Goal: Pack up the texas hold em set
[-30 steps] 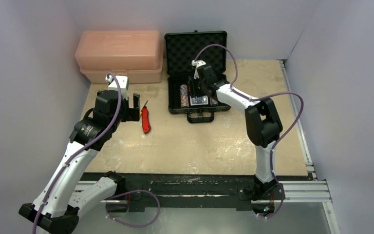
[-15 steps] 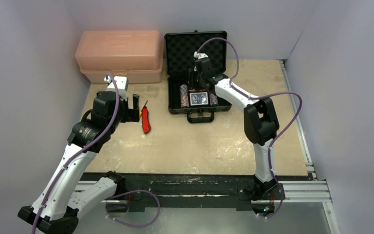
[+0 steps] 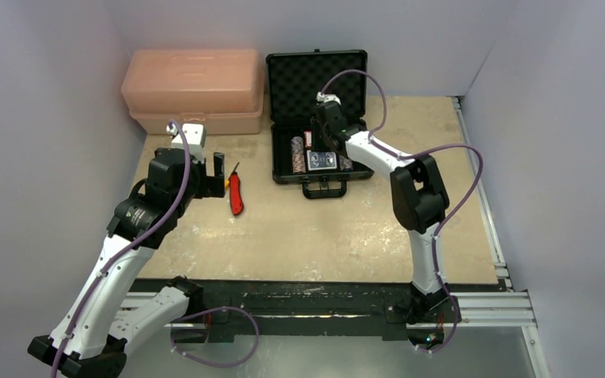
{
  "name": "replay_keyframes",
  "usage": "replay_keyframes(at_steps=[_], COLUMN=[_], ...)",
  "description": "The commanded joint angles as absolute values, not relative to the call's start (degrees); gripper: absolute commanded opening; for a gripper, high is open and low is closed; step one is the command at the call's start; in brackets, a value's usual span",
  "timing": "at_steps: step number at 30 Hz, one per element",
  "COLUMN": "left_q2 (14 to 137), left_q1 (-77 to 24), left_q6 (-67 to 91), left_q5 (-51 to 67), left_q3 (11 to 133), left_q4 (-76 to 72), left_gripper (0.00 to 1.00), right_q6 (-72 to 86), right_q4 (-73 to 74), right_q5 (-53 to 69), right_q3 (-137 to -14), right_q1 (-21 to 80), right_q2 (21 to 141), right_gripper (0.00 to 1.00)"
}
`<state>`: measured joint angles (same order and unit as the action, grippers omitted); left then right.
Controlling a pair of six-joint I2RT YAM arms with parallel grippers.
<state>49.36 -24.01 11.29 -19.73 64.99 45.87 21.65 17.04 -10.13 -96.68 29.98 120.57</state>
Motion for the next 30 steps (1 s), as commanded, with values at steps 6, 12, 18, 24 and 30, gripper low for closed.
replay_keyframes(at_steps=[6,12,18,24,30], left_q2=[49.22,49.56,49.72,49.82,50.0], left_q1=[-23.47,-23.47,-23.47,-23.47,-23.47], left_q6=[10.71,10.64,10.64,10.72,10.73], left_q5=[-19.67,-19.69,-19.69,-19.67,-19.64], left_q3=[65.19,65.15,65.13,65.19,65.15], left_q4=[43.89,43.89,43.93,43.92,43.93], left_gripper=[0.91,0.91,0.91,0.91,0.91], right_q6=[21.8,21.45,21.39,21.27,20.99], right_q4=[15.24,15.07,14.62,14.62,14.41], right_q5=[-12.94,-12.93,-12.24,-11.77,-11.08], right_q3=[-95.42,-94.23,-92.43,-90.49,-91.04], right_q1=[29.86,29.79,29.79,29.77,29.79], right_q2=[123.26,123.34,122.55,121.18,119.67], right_gripper=[0.34,0.32,0.31,0.29,0.3])
